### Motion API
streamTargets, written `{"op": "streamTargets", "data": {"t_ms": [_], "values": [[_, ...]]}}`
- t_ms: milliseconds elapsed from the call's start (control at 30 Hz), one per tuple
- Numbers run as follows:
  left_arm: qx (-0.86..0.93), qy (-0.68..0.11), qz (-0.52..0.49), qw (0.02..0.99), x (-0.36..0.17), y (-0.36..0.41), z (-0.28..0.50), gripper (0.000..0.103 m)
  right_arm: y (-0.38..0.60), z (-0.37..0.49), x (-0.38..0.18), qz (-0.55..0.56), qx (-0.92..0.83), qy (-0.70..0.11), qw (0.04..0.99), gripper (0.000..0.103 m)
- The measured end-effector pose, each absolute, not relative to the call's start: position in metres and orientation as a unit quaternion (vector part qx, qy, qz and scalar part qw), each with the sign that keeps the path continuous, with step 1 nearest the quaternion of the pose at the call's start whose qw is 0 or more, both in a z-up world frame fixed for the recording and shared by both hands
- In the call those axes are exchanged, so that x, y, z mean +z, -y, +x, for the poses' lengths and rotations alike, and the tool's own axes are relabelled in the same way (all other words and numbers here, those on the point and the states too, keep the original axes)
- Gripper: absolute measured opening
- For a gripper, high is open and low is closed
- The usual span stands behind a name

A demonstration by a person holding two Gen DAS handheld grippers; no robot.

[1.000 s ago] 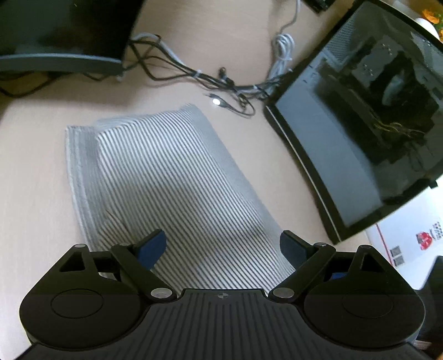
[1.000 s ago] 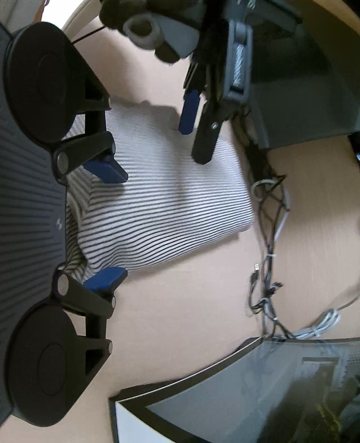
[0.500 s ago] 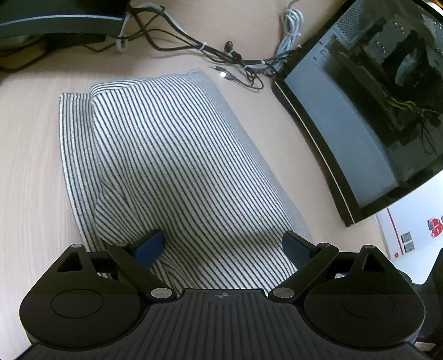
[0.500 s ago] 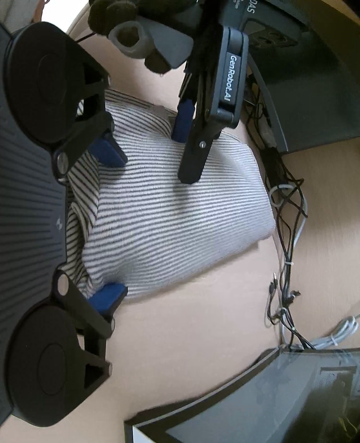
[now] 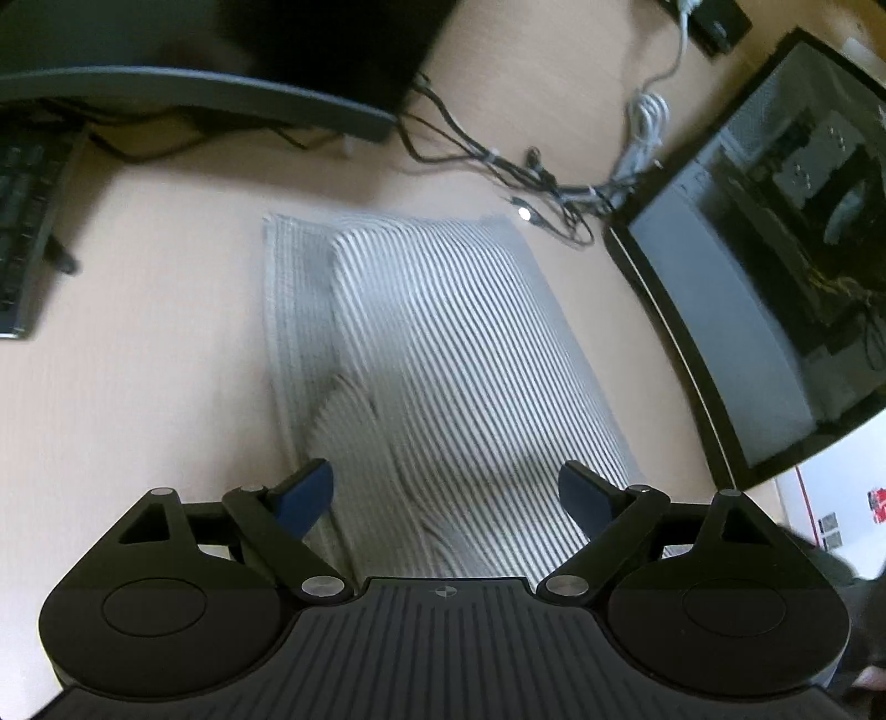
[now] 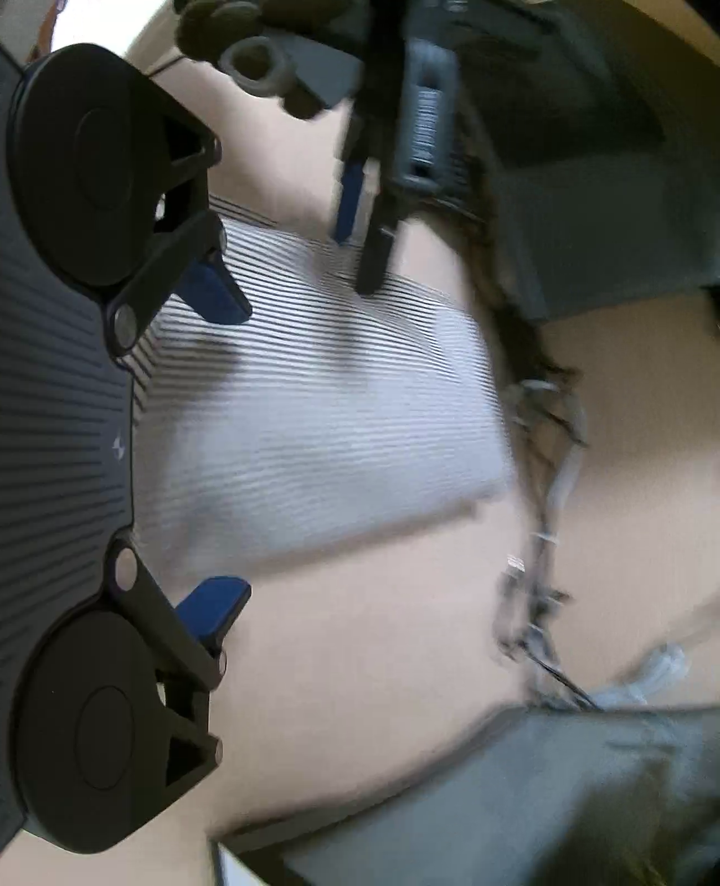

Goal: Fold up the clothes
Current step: 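Smooth the folded shirt flat with the right gripper while the left gripper presses it, then pinch the striped shirt end with the right gripper and lift it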

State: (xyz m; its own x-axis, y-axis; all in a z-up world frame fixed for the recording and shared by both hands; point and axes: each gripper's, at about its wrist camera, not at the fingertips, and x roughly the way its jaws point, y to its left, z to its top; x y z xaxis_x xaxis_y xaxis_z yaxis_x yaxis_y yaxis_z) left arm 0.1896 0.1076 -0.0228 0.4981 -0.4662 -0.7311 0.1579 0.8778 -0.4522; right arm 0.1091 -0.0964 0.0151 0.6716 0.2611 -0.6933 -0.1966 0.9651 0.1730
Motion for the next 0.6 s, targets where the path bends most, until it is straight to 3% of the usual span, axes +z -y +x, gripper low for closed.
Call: {"op": "streamTargets", "data": {"t_ms": [33,100,133,233,300,600], "values": [[-0.184,-0.462,-0.165,0.852,-0.020,-0.109,0.188,0.093,0.098,0.108,0.019,0.041,0.123,-0.379,0.916,0.081],[-0.183,-0.455,-0.165,0.856,-0.015,-0.112,0.186,0.093,0.100,0.104,0.027,0.038,0.119,-0.366,0.922,0.055],[-0.183,-0.451,-0.165,0.858,-0.012,-0.113,0.184,0.093,0.098,0.108,0.023,0.044,0.123,-0.381,0.915,0.051],[-0.182,-0.442,-0.166,0.862,-0.005,-0.116,0.180,0.094,0.086,0.111,-0.008,0.052,0.132,-0.426,0.894,0.054],[-0.183,-0.444,-0.165,0.862,-0.005,-0.117,0.177,0.095,0.071,0.105,-0.013,0.007,0.129,-0.408,0.904,0.056],[-0.160,-0.437,-0.178,0.867,-0.006,-0.144,0.168,0.096,0.051,0.084,0.022,-0.065,0.189,-0.380,0.903,0.056]]}}
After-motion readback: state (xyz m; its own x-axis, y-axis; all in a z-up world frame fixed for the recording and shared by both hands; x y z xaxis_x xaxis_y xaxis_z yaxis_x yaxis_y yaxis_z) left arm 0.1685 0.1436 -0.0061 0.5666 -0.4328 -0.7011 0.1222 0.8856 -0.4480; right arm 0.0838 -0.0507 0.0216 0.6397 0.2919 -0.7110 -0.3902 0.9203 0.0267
